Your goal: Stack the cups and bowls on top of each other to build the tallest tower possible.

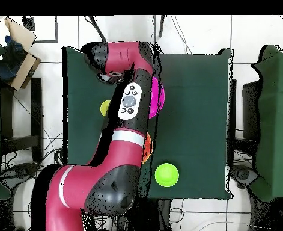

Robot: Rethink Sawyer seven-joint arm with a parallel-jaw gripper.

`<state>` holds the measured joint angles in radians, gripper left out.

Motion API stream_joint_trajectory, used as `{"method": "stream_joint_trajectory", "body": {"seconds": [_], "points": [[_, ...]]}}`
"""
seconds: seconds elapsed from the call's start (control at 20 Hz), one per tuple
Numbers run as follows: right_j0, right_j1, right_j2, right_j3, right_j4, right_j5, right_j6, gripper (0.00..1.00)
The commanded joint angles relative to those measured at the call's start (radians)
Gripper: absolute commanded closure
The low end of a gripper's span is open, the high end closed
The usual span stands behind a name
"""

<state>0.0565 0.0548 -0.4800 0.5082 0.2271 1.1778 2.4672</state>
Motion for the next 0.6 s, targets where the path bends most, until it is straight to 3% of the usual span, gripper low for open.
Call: {"method": "stream_joint_trajectory", "body": {"seconds": [0.05, 0.35, 0.6], "points": [[-0.013, -0.215, 0.085, 0.259, 0.025, 0.089, 0.032, 1.0], [-0.034, -0.298, 0.067, 0.291, 0.005, 0.171, -0.044, 1.0], [-0.032, -0.354, 0.061, 0.331, -0.025, 0.173, -0.078, 1.0]]}}
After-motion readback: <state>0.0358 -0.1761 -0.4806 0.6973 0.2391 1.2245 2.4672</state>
